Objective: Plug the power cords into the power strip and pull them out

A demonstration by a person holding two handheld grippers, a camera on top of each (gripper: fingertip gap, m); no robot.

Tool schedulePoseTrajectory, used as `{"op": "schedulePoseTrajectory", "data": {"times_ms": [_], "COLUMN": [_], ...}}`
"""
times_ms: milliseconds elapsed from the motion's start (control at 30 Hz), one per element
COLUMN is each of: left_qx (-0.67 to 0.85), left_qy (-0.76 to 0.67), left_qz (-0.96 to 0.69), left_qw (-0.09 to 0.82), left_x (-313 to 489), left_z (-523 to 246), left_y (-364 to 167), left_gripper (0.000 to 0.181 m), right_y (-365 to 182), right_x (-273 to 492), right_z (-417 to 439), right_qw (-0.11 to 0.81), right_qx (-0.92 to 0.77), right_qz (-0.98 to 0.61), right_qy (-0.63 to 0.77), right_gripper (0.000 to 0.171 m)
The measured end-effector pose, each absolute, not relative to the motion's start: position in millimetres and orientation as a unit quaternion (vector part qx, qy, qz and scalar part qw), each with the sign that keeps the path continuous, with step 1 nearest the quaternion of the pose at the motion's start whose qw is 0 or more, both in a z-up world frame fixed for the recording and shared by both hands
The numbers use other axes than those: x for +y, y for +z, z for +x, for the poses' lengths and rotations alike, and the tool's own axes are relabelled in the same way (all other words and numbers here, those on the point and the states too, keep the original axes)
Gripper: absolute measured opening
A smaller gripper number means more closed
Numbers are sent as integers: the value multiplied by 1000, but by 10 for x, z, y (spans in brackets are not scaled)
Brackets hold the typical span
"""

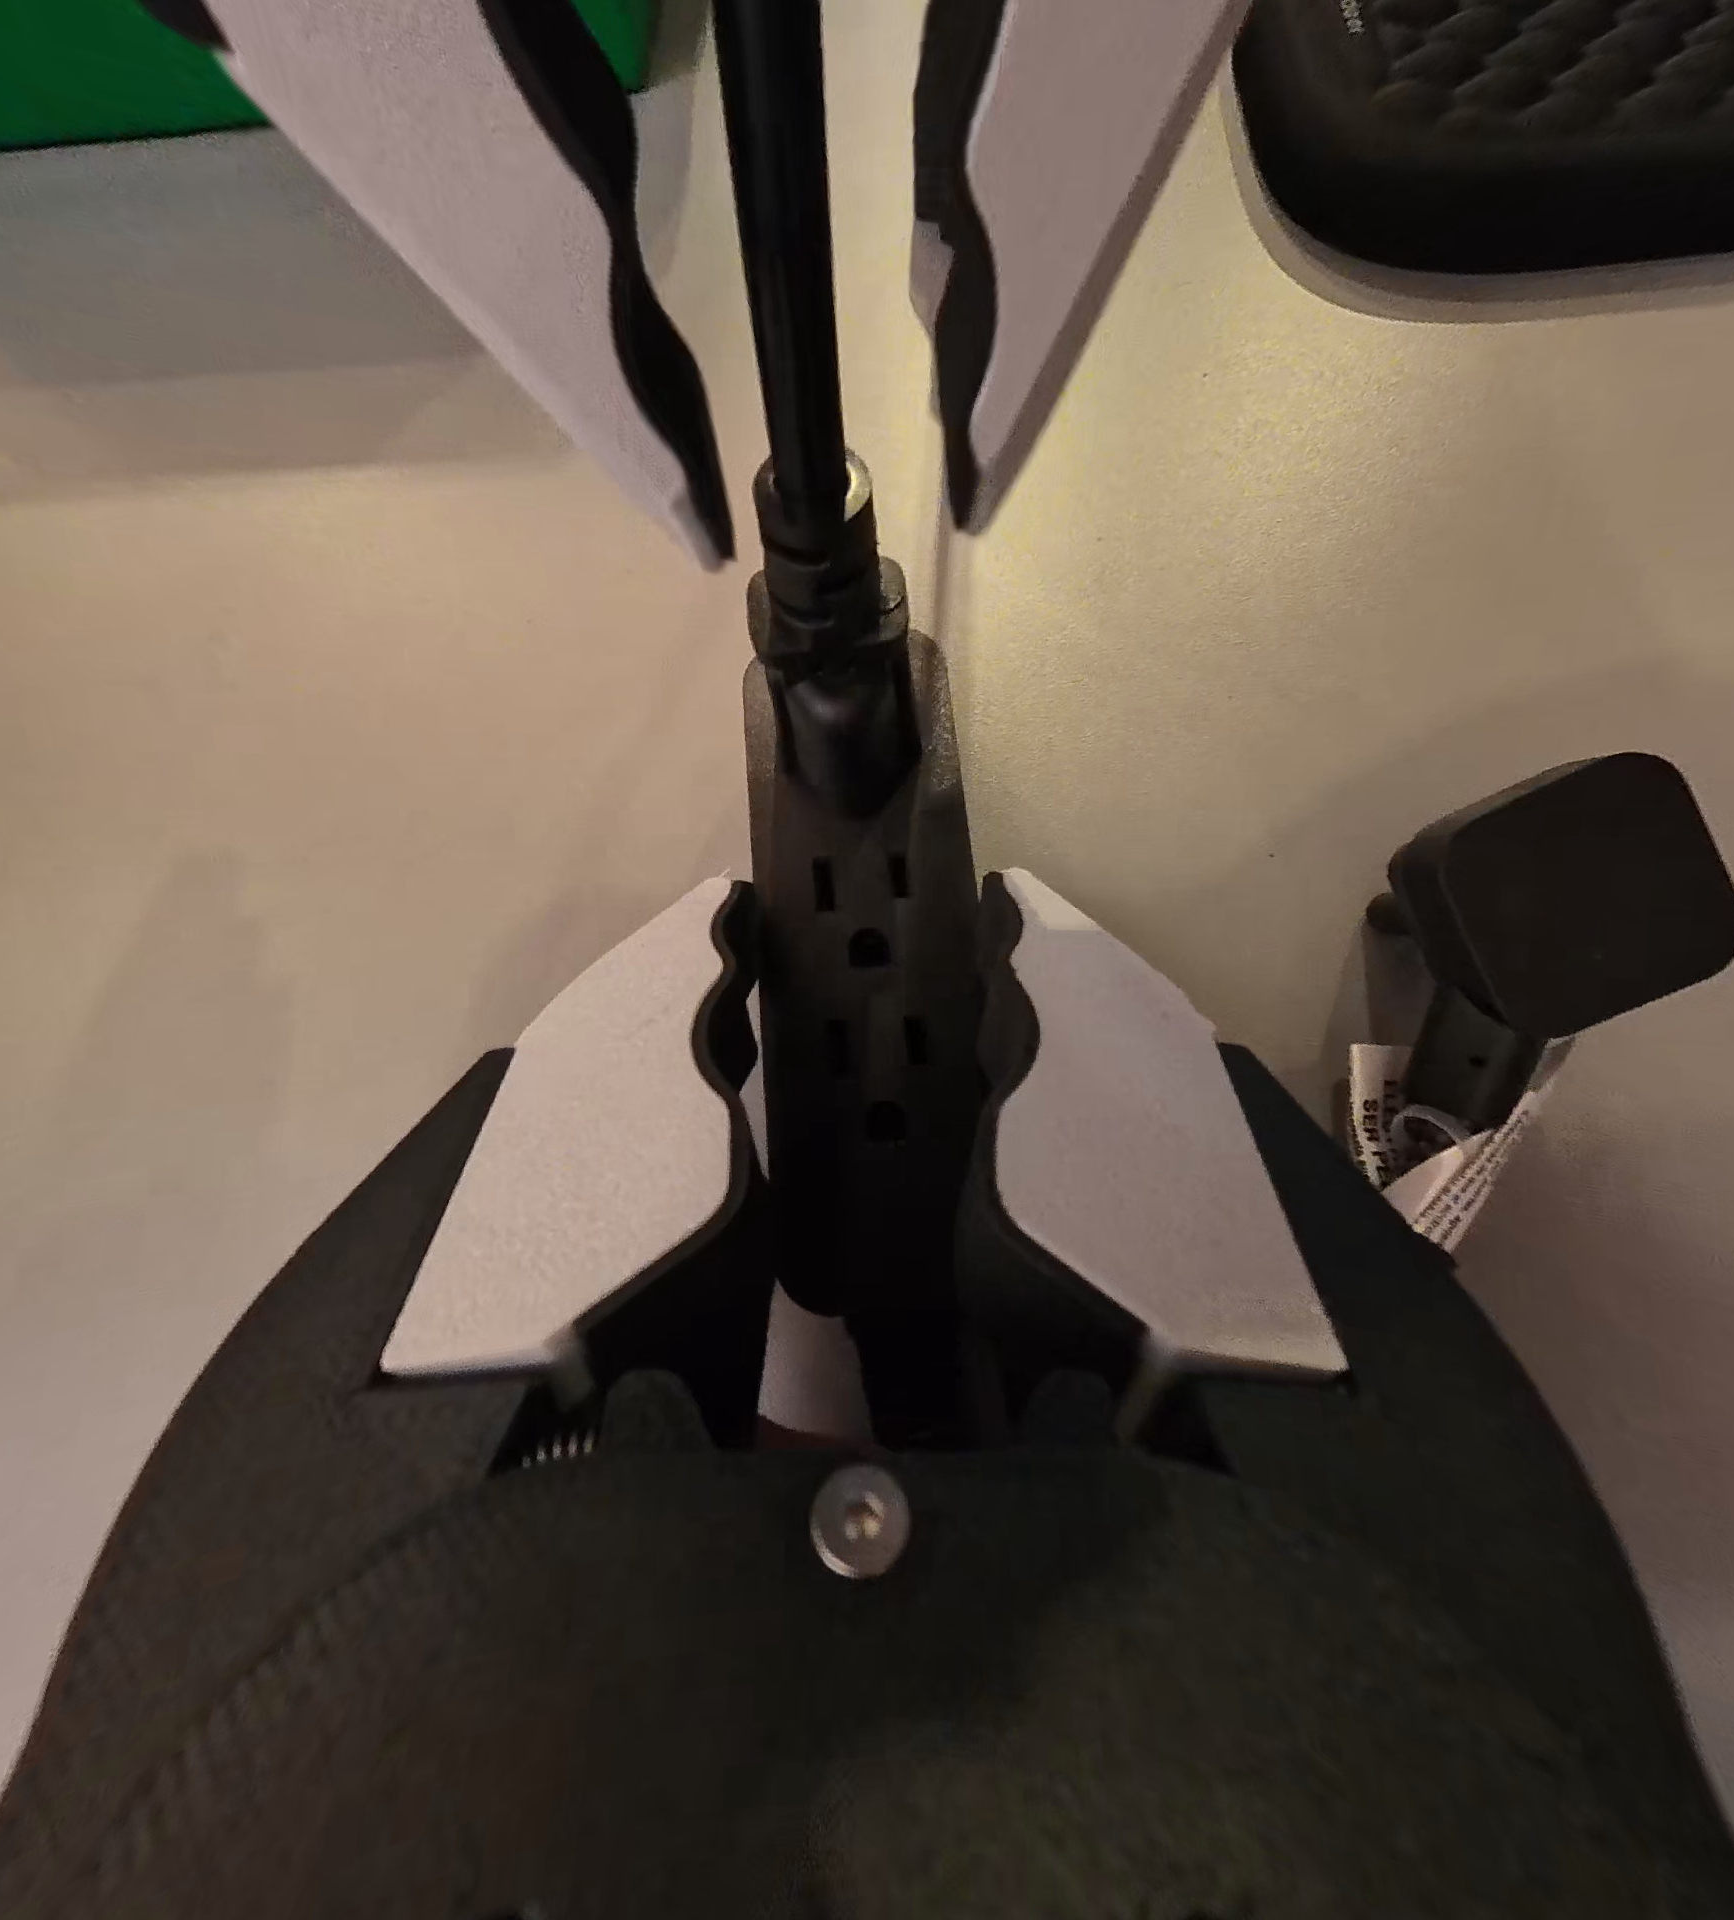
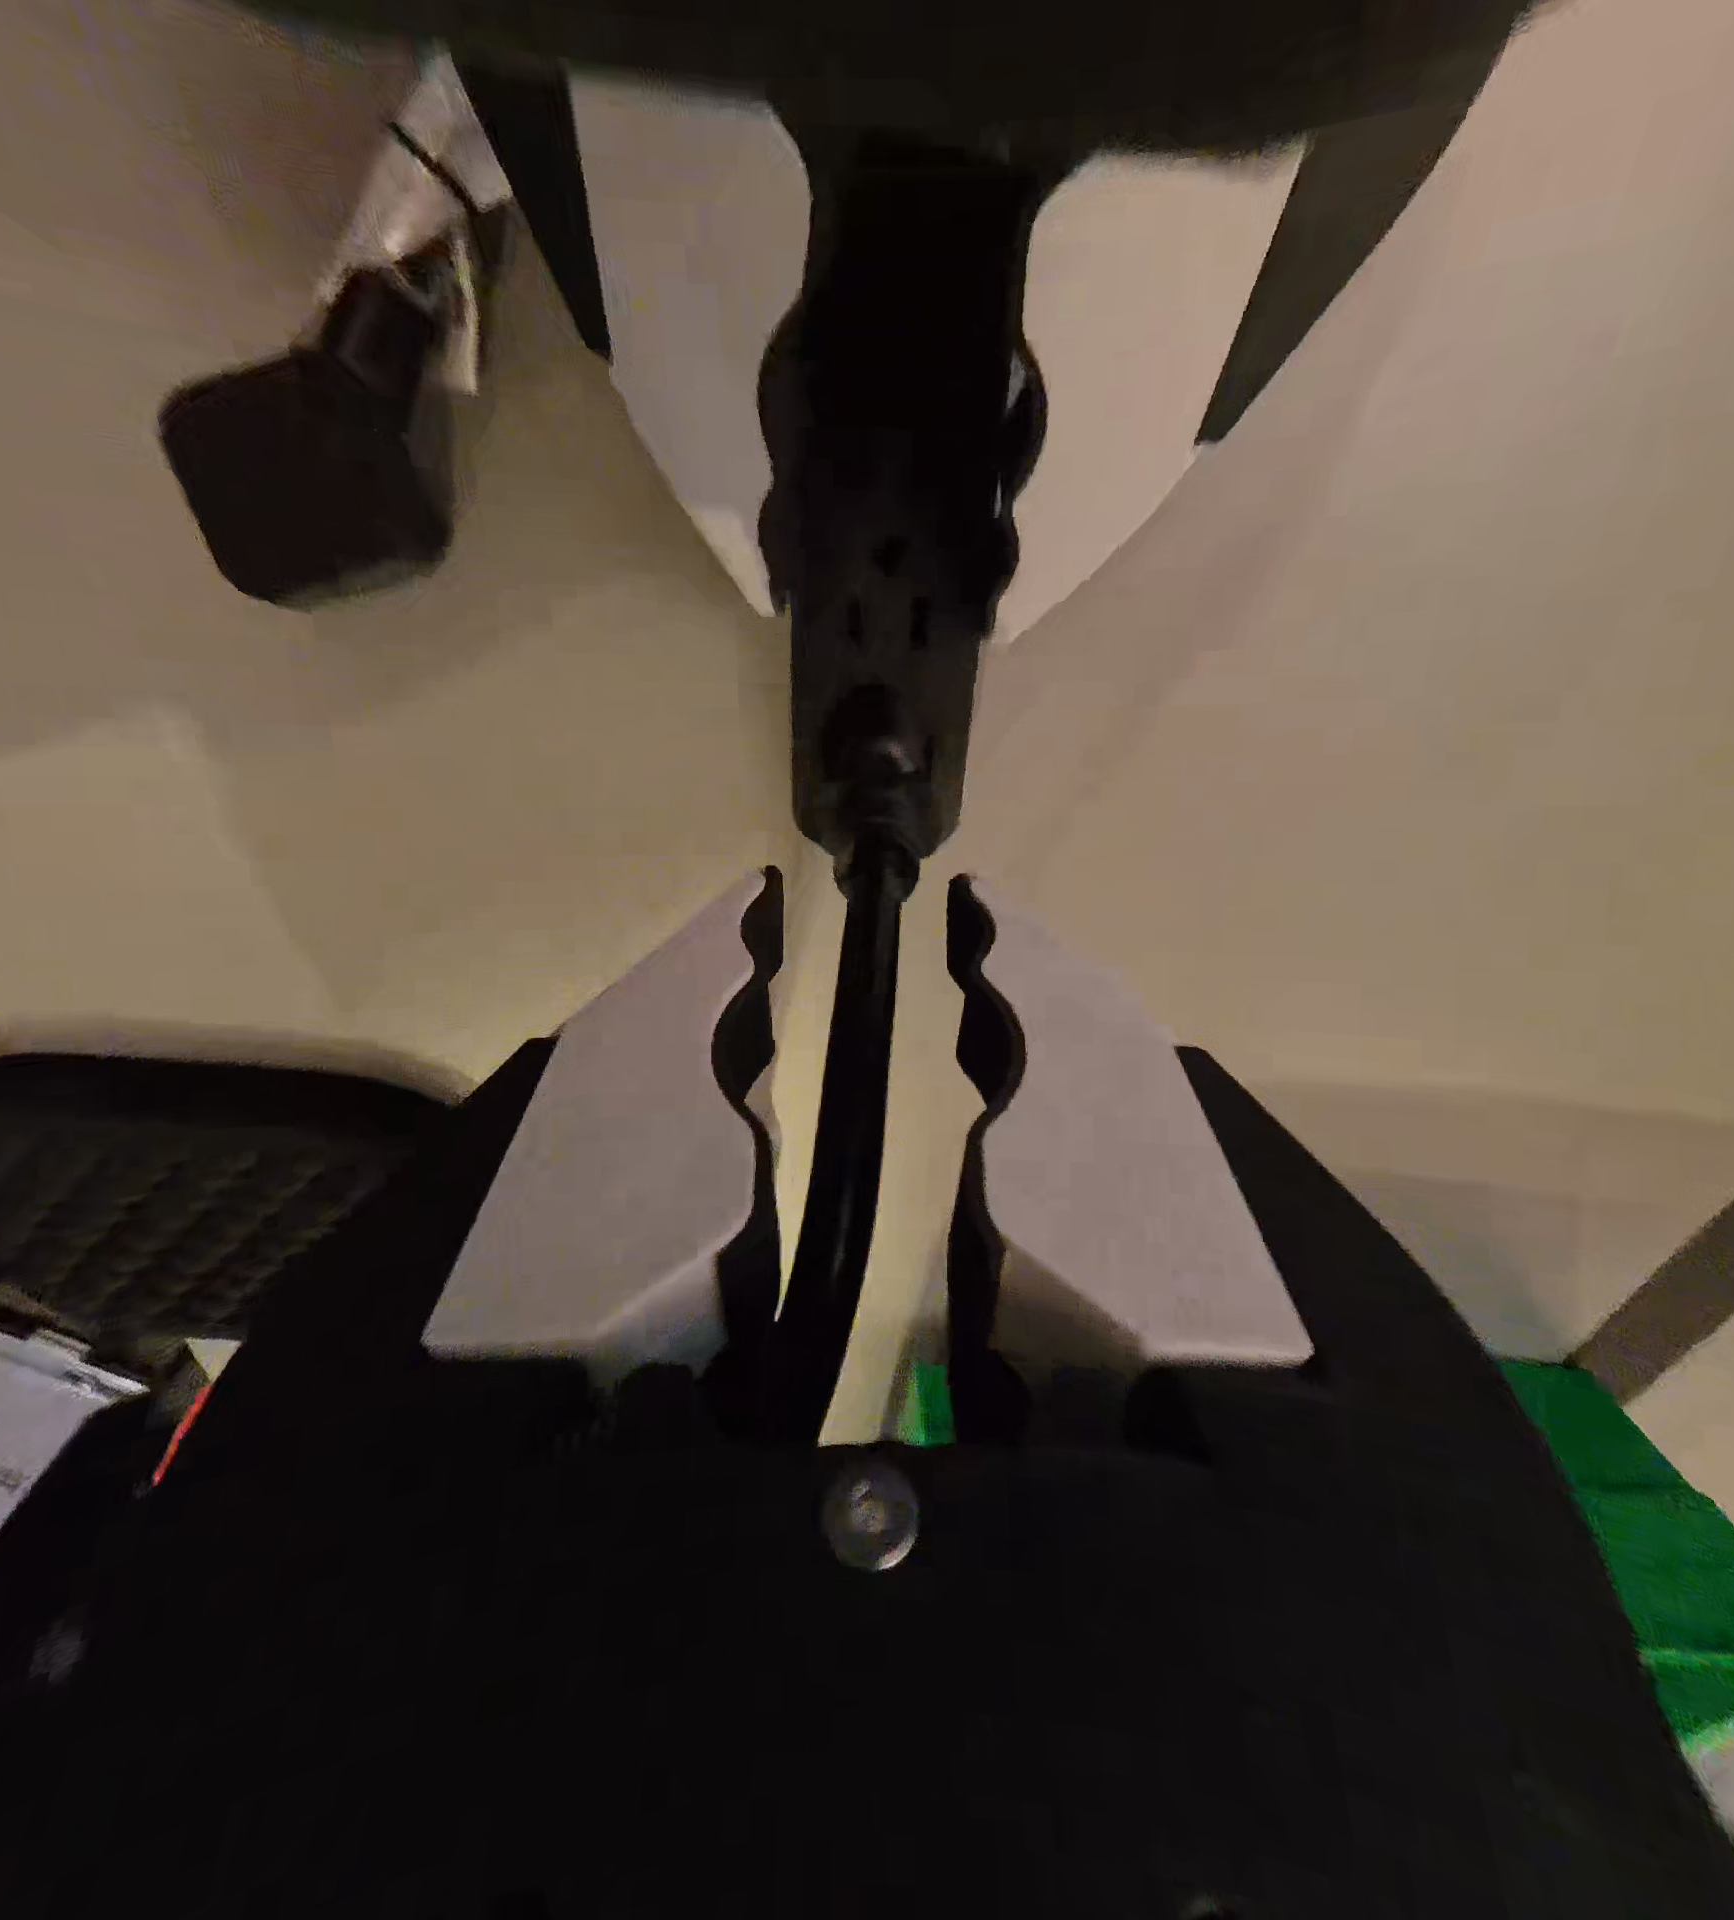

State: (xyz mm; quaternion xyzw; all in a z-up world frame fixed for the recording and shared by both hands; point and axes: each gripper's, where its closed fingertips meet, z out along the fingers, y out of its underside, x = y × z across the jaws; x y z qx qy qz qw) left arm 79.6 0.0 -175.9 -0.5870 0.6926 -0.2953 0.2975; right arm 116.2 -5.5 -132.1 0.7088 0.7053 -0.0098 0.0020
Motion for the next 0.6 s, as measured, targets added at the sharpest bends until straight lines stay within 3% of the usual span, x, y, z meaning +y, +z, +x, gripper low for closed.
{"op": "schedulePoseTrajectory", "data": {"times_ms": [167, 233, 400, 533, 600], "left_qx": [695, 695, 695, 695, 695], "left_qy": [-294, -293, -294, -298, -298], "left_qz": [-584, -584, -584, -581, -583], "left_qw": [299, 300, 300, 301, 297], "left_x": [-1, -2, -2, -8, -5], "left_z": [794, 792, 790, 792, 787], "left_y": [-1753, -1748, -1740, -1727, -1730], "left_gripper": [43, 43, 41, 40, 41], "right_y": [-1336, -1272, -818, -144, -126], "right_x": [77, 52, 157, 0, 32], "right_z": [1218, 1042, 852, 303, 284], "right_qw": [-9, -55, -146, -236, -260], "right_qx": [717, 688, 694, 621, 591], "right_qz": [696, 723, 705, 726, 734], "right_qy": [38, -38, -3, -175, -210], "right_gripper": [35, 36, 30, 28, 38]}}
